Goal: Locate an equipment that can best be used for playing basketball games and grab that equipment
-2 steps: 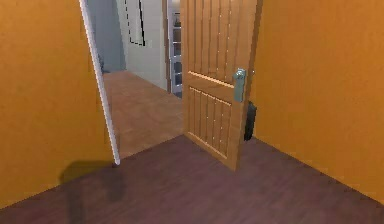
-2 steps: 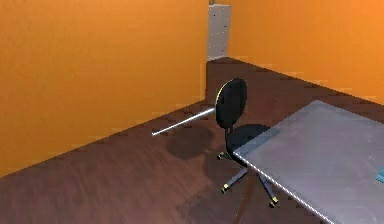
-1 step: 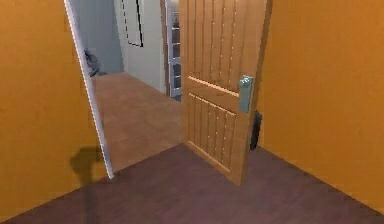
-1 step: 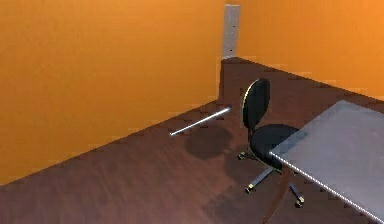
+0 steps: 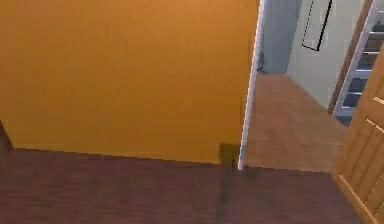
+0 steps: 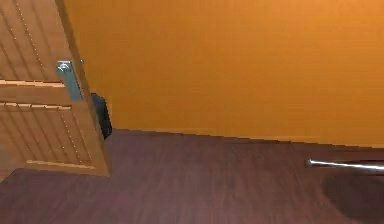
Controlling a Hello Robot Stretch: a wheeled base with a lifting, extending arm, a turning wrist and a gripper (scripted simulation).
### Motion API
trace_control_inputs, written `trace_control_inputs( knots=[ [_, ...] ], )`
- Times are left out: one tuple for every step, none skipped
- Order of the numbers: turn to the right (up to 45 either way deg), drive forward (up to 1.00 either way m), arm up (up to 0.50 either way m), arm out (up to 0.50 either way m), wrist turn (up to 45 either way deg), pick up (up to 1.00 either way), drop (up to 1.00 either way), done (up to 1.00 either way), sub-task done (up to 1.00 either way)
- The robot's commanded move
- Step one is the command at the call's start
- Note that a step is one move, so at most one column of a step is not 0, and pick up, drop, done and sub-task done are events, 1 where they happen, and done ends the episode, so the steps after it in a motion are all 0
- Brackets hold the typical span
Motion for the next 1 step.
trace_control_inputs(
  knots=[
    [-45.0, 0.0, 0.0, 0.0, 0.0, 0.0, 0.0, 0.0, 0.0]
  ],
)
